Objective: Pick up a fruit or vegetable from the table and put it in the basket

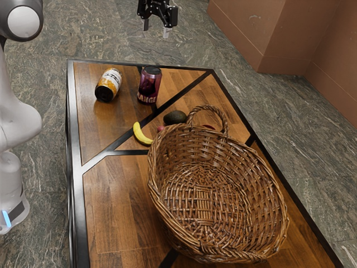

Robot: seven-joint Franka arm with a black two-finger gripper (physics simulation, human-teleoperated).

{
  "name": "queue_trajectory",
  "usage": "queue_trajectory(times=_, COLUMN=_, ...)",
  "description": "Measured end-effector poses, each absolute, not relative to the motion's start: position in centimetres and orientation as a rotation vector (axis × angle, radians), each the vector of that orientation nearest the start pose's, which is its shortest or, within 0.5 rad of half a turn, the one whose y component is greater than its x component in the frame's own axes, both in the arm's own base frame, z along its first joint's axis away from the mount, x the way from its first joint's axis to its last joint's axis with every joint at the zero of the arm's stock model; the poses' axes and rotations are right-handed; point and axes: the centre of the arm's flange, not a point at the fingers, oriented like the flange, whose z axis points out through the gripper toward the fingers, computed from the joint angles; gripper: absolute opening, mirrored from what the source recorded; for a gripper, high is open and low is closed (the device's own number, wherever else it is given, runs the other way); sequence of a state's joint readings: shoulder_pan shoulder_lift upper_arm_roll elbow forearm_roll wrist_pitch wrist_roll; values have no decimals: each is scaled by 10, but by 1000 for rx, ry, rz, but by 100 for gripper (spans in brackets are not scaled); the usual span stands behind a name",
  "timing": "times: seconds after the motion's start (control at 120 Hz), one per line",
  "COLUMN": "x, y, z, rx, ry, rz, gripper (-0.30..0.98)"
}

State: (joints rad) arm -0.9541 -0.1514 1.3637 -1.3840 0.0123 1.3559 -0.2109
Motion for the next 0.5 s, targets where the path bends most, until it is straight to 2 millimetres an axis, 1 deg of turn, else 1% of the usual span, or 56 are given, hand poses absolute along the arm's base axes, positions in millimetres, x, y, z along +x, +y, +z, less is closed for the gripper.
queue_trajectory(times=0.233, x=453, y=257, z=704, rx=-3118, ry=-1004, rz=-25, gripper=67)
queue_trajectory(times=0.25, x=454, y=256, z=704, rx=-3117, ry=-1005, rz=-27, gripper=67)
queue_trajectory(times=0.267, x=453, y=255, z=710, rx=-3114, ry=-1005, rz=-43, gripper=67)
queue_trajectory(times=0.283, x=451, y=253, z=726, rx=-3104, ry=-1000, rz=-93, gripper=67)
queue_trajectory(times=0.292, x=449, y=249, z=742, rx=-3094, ry=-990, rz=-143, gripper=68)
queue_trajectory(times=0.308, x=447, y=236, z=769, rx=-3083, ry=-950, rz=-233, gripper=68)
queue_trajectory(times=0.325, x=446, y=218, z=793, rx=-3078, ry=-898, rz=-310, gripper=67)
queue_trajectory(times=0.35, x=446, y=192, z=816, rx=-3078, ry=-815, rz=-388, gripper=67)
queue_trajectory(times=0.358, x=450, y=183, z=817, rx=-3075, ry=-790, rz=-388, gripper=67)
queue_trajectory(times=0.367, x=453, y=175, z=817, rx=-3075, ry=-763, rz=-387, gripper=67)
queue_trajectory(times=0.383, x=464, y=158, z=810, rx=-3070, ry=-712, rz=-366, gripper=67)
queue_trajectory(times=0.4, x=475, y=143, z=800, rx=-3066, ry=-661, rz=-337, gripper=67)
queue_trajectory(times=0.417, x=487, y=129, z=785, rx=-3062, ry=-615, rz=-294, gripper=67)
queue_trajectory(times=0.45, x=509, y=102, z=749, rx=-3056, ry=-530, rz=-188, gripper=67)
queue_trajectory(times=0.475, x=522, y=83, z=726, rx=-3048, ry=-469, rz=-123, gripper=67)
queue_trajectory(times=0.5, x=532, y=64, z=707, rx=-3039, ry=-410, rz=-75, gripper=67)
